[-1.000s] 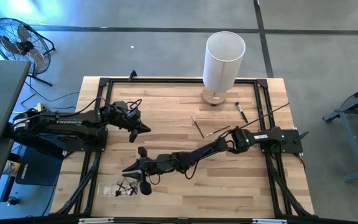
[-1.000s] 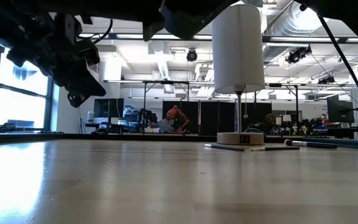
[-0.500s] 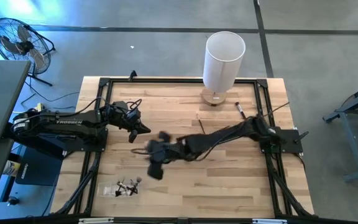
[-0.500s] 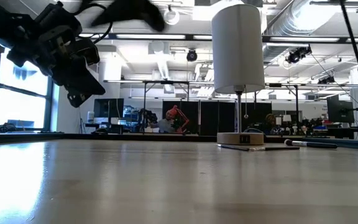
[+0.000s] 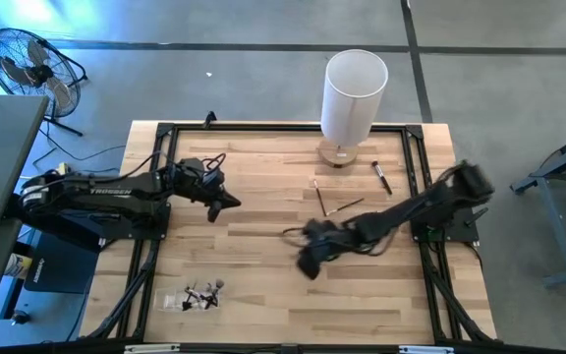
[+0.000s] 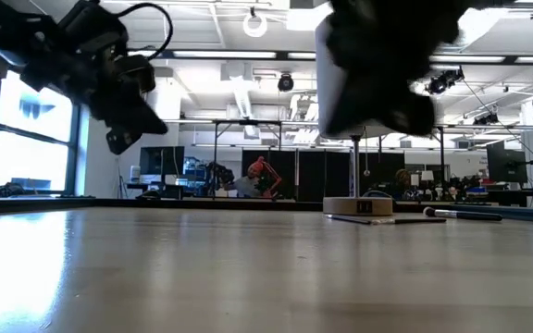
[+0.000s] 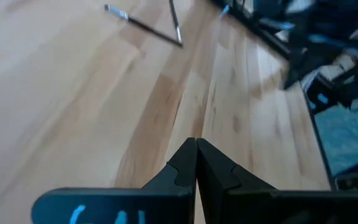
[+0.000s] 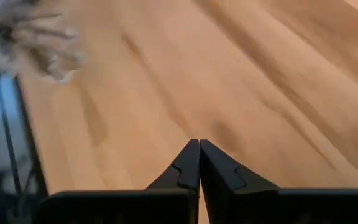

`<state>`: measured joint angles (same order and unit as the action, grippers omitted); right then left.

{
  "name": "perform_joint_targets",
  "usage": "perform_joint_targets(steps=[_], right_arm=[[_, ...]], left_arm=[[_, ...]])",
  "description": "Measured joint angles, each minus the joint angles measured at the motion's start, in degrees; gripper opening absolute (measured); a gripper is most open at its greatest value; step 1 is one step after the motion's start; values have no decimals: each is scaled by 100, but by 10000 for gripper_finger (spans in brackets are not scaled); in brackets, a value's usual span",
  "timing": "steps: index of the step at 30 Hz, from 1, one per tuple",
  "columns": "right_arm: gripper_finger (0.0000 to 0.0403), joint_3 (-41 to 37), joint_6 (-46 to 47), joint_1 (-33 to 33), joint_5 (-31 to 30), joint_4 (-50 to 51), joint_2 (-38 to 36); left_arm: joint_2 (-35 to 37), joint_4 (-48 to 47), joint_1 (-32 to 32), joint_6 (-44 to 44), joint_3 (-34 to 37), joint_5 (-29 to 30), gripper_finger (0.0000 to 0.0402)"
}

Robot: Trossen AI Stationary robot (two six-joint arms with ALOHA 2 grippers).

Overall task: Put items in baskets/containers
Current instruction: Put the eyeshadow brush into the transparent organizer

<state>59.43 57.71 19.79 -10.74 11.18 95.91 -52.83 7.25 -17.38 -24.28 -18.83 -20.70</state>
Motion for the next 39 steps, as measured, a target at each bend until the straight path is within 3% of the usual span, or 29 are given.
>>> perform_joint_targets(steps=[4,7,14,19,27,35,39], right_arm=[[4,-1409,1144,80,-235,-68,-1132],[2,-2204,1444,81,-278,64,-1907],[2,-3423,1266,-271,-133,792,-3516],[1,-3951,610,-496,-88,1075,-4364],[2,-4351,-406,-772,-10,1035,-5073],[1,-4362,-1055,-942,-603,474,-5131],[5,-4362,-1274,-942,-1127,-130,-5128]], left_arm=[[-334,-128,253,-168,-494,632,1],[-706,-336,542,-178,-1025,1280,1],[-2034,-1101,1066,-218,-2596,2653,1],[-2985,-1020,1108,-470,-3562,3031,1],[-4503,-1017,966,-1043,-5151,3394,11],[-5234,-2483,954,-922,-6328,3179,102],[-5198,-3279,950,-1242,-6516,3817,125]])
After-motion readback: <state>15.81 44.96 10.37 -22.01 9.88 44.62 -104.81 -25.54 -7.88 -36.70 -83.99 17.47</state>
